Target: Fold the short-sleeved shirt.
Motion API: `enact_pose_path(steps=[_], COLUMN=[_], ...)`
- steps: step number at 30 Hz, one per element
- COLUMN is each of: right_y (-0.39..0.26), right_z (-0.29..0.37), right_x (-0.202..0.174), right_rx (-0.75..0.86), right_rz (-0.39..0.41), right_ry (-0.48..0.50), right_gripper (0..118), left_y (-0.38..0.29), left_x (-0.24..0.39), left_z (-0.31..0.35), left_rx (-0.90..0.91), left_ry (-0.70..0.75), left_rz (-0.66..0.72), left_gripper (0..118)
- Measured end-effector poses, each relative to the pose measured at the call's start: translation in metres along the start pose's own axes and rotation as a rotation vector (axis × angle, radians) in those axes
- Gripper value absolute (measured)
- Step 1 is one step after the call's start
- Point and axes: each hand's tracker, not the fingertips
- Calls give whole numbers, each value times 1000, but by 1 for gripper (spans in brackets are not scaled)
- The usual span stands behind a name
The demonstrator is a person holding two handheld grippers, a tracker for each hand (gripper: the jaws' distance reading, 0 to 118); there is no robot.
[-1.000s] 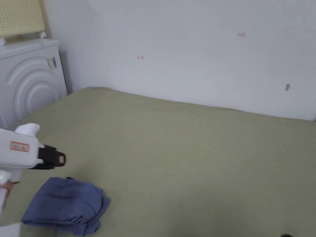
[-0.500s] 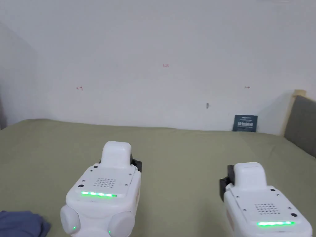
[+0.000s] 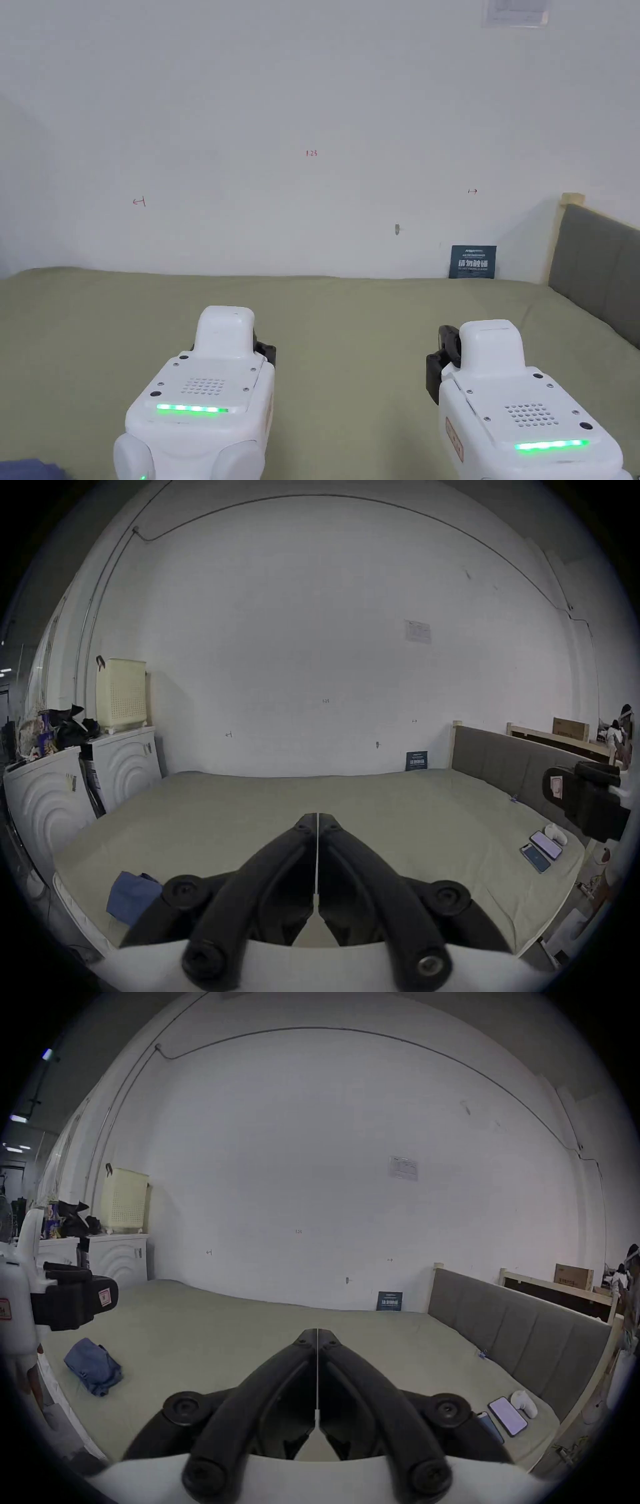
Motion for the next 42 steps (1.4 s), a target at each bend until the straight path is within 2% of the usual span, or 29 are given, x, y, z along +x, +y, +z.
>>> enact_pose_path(steps=[1,2,3,4,10,14,23,26,29,33,39,42], right_y=[0,0,0,0,1,1,5,5,4,5,8,9], right_z=[0,0,-1,-1,-8,-4,0,-2,-2,-1,1,-1], right_x=[-1,-1,-2,-2,-4,0,9,11,11,10,9,10], right_rx=[-1,27,45,37,12,24,25,16,11,3,-2,-7], right_rz=[-8,-30,-69,-45,-8,-24,-30,-27,-27,-16,-15,-6], right_ry=[5,-5,18,2,-10,-24,-33,-33,-29,-19,-8,-7], right_gripper=[24,71,87,87,87,87,87,87,87,87,87,87], left_y=[0,0,1,1,-1,2,5,6,5,9,17,18], left_x=[-2,-3,-4,-6,-6,-8,-23,-15,-17,-13,-19,-18], left_z=[-1,-3,-5,-8,-3,0,-2,-2,-2,2,1,0], left_rx=[0,-5,-16,-33,-11,-1,-43,-82,-93,-48,-60,-78], left_ry=[3,14,29,28,39,47,-150,-17,-90,-2,-24,-27], left_rz=[1,-3,-3,-2,-24,-24,178,118,95,29,63,33], left_gripper=[8,40,81,116,118,118,118,118,118,118,118,118])
